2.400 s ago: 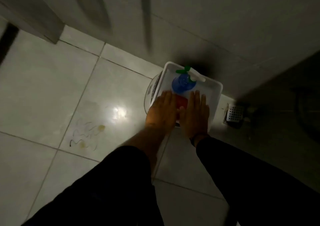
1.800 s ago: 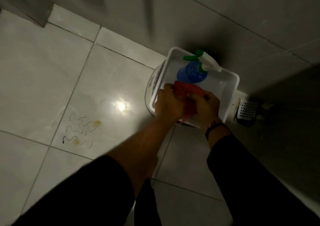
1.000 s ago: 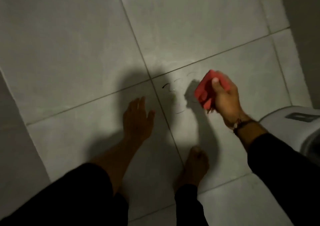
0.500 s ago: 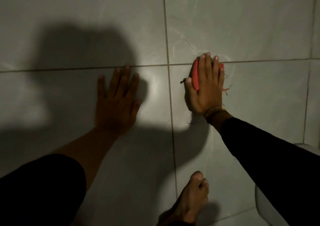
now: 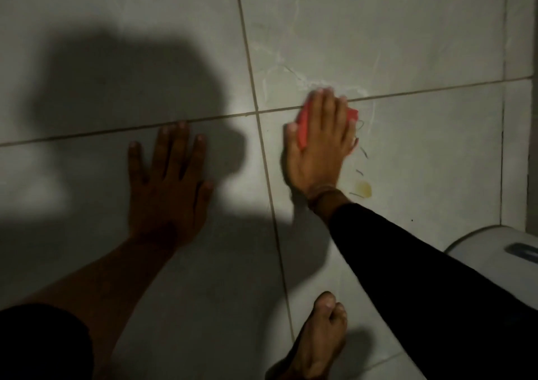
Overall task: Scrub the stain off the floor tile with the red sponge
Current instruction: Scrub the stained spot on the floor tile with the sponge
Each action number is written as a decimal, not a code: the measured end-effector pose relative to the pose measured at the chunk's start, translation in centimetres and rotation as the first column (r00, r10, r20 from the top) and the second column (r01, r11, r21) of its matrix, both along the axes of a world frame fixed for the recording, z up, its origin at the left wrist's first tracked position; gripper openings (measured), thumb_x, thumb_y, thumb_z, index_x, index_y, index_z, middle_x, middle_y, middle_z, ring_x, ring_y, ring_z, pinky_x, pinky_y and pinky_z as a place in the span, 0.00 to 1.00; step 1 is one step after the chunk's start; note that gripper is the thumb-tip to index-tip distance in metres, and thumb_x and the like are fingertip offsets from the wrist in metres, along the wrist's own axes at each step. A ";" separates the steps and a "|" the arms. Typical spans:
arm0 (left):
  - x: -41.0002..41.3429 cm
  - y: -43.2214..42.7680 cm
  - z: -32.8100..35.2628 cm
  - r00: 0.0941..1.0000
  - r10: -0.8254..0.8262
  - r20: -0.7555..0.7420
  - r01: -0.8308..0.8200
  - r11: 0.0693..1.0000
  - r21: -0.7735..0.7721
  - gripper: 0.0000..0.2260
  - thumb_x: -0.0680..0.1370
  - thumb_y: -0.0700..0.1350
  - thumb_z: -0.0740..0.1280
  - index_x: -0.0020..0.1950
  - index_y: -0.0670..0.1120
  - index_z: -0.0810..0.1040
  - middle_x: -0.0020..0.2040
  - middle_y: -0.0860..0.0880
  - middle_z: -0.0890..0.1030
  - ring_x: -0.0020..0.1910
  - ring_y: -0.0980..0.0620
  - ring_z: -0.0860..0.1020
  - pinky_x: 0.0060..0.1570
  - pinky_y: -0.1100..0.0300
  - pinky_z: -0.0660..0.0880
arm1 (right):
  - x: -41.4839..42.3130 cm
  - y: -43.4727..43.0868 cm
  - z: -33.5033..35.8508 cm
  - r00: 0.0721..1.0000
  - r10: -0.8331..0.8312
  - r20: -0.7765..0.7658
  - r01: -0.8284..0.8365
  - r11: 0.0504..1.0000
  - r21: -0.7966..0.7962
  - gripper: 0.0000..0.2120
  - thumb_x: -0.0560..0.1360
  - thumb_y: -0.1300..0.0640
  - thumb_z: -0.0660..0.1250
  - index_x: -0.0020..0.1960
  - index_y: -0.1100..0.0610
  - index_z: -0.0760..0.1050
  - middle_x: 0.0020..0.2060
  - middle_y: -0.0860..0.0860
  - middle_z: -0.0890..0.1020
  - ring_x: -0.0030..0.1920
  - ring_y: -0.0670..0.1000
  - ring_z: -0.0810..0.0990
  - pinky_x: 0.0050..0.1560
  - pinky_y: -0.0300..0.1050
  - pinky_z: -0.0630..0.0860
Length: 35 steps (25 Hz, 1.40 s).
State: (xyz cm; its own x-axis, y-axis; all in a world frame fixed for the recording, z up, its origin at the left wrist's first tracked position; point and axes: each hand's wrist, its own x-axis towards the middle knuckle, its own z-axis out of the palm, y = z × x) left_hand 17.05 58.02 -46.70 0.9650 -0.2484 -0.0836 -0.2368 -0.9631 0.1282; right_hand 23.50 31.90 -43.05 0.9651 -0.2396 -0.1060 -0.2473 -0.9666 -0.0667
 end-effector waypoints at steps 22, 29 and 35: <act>0.0 -0.4 1.5 0.999 0.010 -0.046 -0.011 1.000 -0.029 0.33 0.84 0.57 0.53 0.88 0.48 0.55 0.89 0.41 0.52 0.88 0.38 0.52 0.82 0.31 0.44 | 3.3 -11.3 -0.6 0.977 -0.190 0.097 0.189 0.982 0.011 0.35 0.84 0.41 0.53 0.85 0.61 0.61 0.85 0.59 0.63 0.86 0.64 0.58 0.85 0.67 0.50; 0.0 -0.3 1.3 0.999 0.008 -0.044 -0.007 1.000 0.018 0.34 0.83 0.58 0.52 0.88 0.49 0.52 0.89 0.41 0.53 0.87 0.38 0.53 0.82 0.31 0.43 | -3.4 -11.5 1.1 0.950 -0.308 -0.041 0.311 0.947 0.084 0.36 0.84 0.41 0.49 0.87 0.59 0.55 0.87 0.57 0.56 0.87 0.61 0.51 0.85 0.67 0.48; 0.0 -0.3 1.1 0.999 0.013 -0.044 -0.013 1.000 0.004 0.33 0.84 0.58 0.51 0.88 0.49 0.52 0.89 0.42 0.52 0.88 0.39 0.52 0.82 0.29 0.45 | -3.6 -2.5 0.0 0.987 0.152 -0.044 -0.148 0.985 0.089 0.35 0.84 0.40 0.52 0.86 0.56 0.56 0.87 0.56 0.58 0.87 0.59 0.53 0.86 0.64 0.47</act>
